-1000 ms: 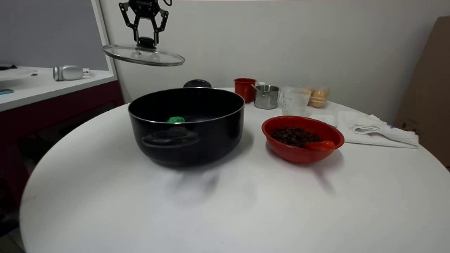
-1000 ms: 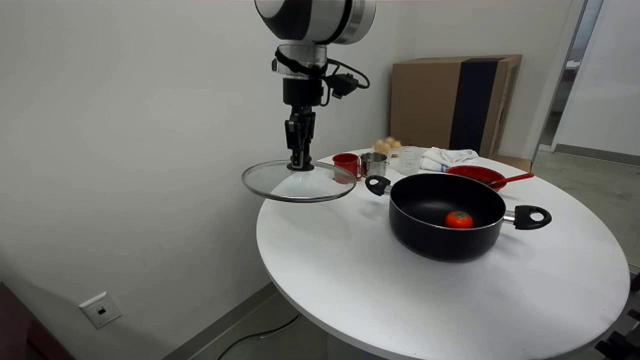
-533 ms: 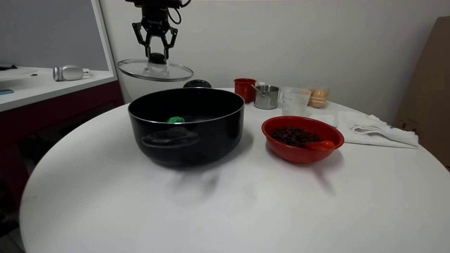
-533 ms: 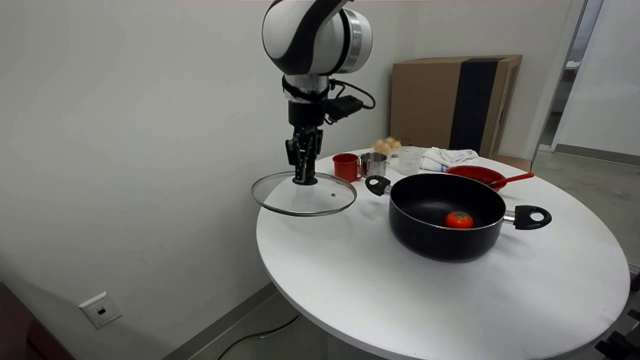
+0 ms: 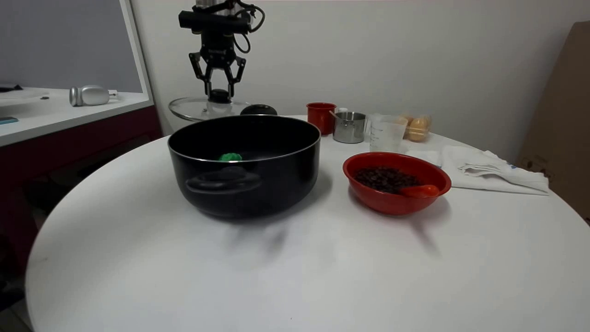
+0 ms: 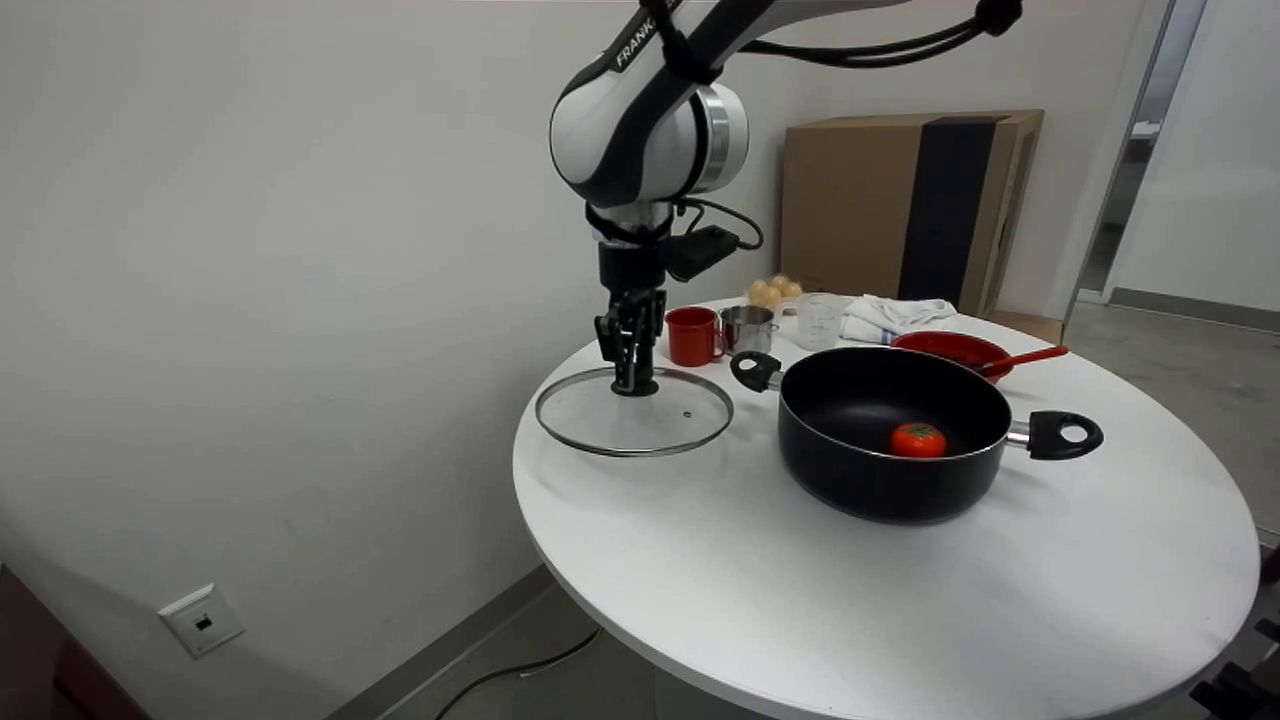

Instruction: Remove the glass lid from the pot, take out the broccoli and orange from the pot and place them on the table

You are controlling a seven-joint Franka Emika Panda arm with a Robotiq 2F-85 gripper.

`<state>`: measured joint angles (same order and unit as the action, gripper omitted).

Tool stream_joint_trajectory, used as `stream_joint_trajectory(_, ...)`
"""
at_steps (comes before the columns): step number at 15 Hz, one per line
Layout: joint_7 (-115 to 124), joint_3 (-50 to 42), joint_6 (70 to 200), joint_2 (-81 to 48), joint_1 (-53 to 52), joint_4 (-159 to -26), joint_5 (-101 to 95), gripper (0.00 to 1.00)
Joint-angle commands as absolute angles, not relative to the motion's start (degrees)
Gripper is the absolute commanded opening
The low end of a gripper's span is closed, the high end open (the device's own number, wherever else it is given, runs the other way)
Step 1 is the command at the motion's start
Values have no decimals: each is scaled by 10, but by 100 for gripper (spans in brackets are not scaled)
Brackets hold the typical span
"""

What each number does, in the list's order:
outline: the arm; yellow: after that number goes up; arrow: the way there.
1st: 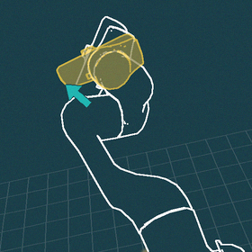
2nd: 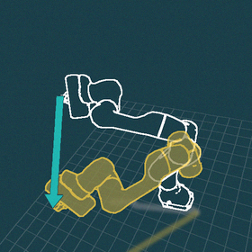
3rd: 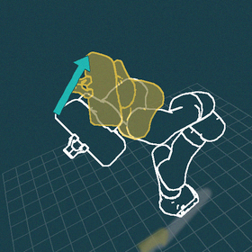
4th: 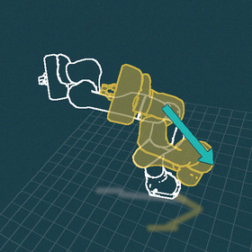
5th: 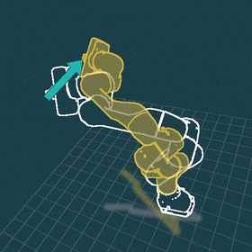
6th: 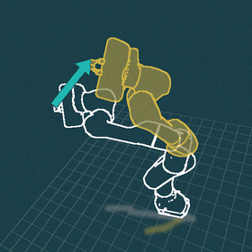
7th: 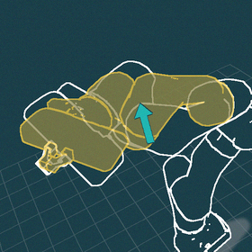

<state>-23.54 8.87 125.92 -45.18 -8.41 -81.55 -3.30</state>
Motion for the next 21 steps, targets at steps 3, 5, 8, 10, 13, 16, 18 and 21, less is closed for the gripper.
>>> stream_joint_trajectory(3, -220, 72, 1255, -466, -84, -796, -64, 26)
stream_joint_trajectory(5, -221, 64, 1259, -467, -83, -802, -78, 26)
stream_joint_trajectory(8, -224, 55, 1265, -466, -79, -813, -97, 26)
stream_joint_trajectory(10, -224, 52, 1267, -464, -76, -822, -104, 26)
stream_joint_trajectory(13, -227, 53, 1269, -458, -73, -837, -108, 26)
stream_joint_trajectory(16, -228, 53, 1273, -457, -71, -854, -111, 26)
stream_joint_trajectory(18, -228, 52, 1276, -462, -70, -857, -112, 26)
stream_joint_trajectory(21, -228, 51, 1279, -469, -67, -858, -112, 26)
